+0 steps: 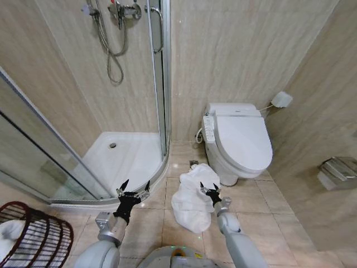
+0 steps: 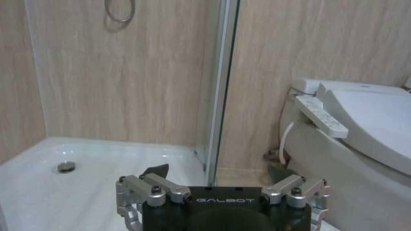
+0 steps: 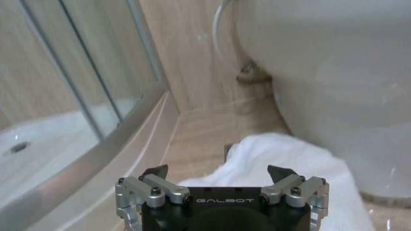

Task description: Discard the used towel into the hamper.

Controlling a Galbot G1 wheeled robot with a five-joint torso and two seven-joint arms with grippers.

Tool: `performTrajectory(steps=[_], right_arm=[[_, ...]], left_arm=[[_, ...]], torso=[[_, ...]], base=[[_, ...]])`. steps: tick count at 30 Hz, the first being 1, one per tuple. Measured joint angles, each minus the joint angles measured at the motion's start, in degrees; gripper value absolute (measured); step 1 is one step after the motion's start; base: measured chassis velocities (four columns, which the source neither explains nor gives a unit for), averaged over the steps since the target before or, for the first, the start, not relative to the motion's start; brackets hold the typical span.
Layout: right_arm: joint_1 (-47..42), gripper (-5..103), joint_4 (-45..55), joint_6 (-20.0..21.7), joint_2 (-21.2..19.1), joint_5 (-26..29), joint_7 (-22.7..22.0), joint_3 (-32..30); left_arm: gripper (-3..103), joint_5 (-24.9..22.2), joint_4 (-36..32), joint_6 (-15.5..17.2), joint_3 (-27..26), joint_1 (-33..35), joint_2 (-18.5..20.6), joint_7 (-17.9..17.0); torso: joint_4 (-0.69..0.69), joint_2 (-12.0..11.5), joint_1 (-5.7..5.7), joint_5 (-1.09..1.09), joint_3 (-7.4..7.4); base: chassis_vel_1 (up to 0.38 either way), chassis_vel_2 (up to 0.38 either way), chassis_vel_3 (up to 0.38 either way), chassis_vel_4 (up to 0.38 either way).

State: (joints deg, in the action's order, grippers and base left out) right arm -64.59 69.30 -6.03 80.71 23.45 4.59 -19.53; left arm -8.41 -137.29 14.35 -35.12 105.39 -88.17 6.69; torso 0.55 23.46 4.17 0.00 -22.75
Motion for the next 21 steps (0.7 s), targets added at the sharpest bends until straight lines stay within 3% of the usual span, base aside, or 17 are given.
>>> performTrajectory(steps=[14,21], right_arm=[[6.3,100,-18.0,-0.2,5.8,-8.6,-0.9,1.2],[6.9,100,-21.7,-0.5,6.5,-10.1,0.2,0.8]], left_arm=[[100,0.0,0.0,0.0,0.0,0.0,0.0,0.0],[100,0.0,0.0,0.0,0.0,0.0,0.0,0.0]], torso=[[0.00,0.0,0.00,0.00,0.00],[0.01,0.0,0.00,0.00,0.00]], base=[[0.000,0.000,0.000,0.000],[0.000,0.000,0.000,0.000]])
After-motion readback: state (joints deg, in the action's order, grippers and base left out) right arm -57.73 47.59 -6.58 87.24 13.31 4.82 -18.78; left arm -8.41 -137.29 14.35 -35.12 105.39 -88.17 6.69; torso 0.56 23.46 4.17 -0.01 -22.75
